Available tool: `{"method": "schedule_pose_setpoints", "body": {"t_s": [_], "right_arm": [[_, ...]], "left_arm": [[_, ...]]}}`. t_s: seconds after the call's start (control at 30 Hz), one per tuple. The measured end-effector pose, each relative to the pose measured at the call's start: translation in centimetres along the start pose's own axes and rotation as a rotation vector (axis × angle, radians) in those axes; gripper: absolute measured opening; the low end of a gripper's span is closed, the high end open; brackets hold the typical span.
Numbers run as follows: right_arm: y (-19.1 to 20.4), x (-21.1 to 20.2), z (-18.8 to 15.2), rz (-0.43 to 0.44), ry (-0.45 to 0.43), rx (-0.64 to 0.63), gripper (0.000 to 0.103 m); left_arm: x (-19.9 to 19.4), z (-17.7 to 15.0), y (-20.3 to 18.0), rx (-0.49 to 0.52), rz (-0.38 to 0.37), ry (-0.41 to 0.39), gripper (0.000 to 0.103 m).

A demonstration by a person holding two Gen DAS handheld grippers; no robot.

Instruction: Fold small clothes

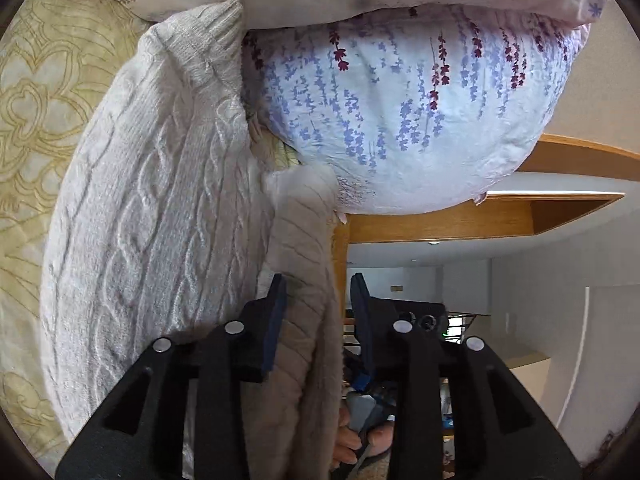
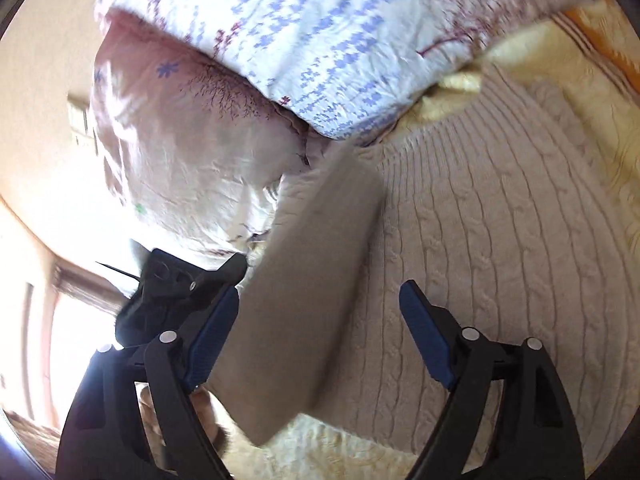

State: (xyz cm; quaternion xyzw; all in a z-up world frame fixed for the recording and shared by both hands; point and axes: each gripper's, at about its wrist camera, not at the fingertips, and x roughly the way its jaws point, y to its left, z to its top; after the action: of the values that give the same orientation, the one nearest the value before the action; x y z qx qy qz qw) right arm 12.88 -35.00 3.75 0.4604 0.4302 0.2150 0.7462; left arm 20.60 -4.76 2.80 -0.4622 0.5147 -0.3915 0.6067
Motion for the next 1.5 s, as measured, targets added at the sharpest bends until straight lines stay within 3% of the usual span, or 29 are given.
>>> {"method": "schedule_pose_setpoints", "body": {"t_s": [0.1,0.17,0.27,0.3,0.4,0.63,0.8,0.9,1.0,1.3,1.43,1.5], "right_arm": [[-0.4,0.0,0.2,-0.001,0.016,0.037,0.085],[-0.1,0.4,0.3,-0.027,0.027,0.027,0.084],[0.1,0.7,0.4,-0.1,0.035,0.009,0.071],[0.2,0.9,0.4,-0.128,0.037,0.004,0.063],[0.7,2.1,0.9,-0.219,0.052,-0.04,0.019],[6.5,0.3,2.6,-0.319,-0.106,-0.304,0.015],[7.3,-2.8,4.2,-0.426,-0.236,-0.347,0.015],[4.6,-3.4,4.6,-0.489,-0.219,-0.272,0.015],[2.3,-4.2,4.2,-0.498,-0.2,-0.215,0.015],[3.8,-5.3,4.1,-0.47,-0.236,-0.291,0.014],[-0.1,-5.0,4.4,-0.571,-0.18,-0.212,0.014],[-2.2,-4.8,4.4,-0.581,-0.144,-0.153,0.015]], "left_arm": [[-2.0,-0.4,-1.6,0.068,-0.031,-0.039,0.075],[-4.1,-0.7,-2.7,0.139,0.033,-0.093,0.081],[-7.0,-1.5,-2.9,0.203,0.17,-0.158,0.083],[-7.5,-1.7,-2.7,0.212,0.213,-0.174,0.083],[-9.0,-2.9,-1.7,0.225,0.34,-0.209,0.083],[-9.1,-4.3,-0.8,0.305,0.512,-0.213,0.088],[-8.2,-4.9,-1.9,0.397,0.549,-0.2,0.092],[-7.5,-5.1,-1.9,0.414,0.554,-0.174,0.092],[-6.8,-5.4,-2.0,0.438,0.559,-0.149,0.092],[-4.7,-7.0,-3.8,0.597,0.575,-0.104,0.092],[-4.1,-7.9,-4.1,0.673,0.607,-0.09,0.092],[-3.7,-8.3,-4.3,0.705,0.624,-0.077,0.092]]}}
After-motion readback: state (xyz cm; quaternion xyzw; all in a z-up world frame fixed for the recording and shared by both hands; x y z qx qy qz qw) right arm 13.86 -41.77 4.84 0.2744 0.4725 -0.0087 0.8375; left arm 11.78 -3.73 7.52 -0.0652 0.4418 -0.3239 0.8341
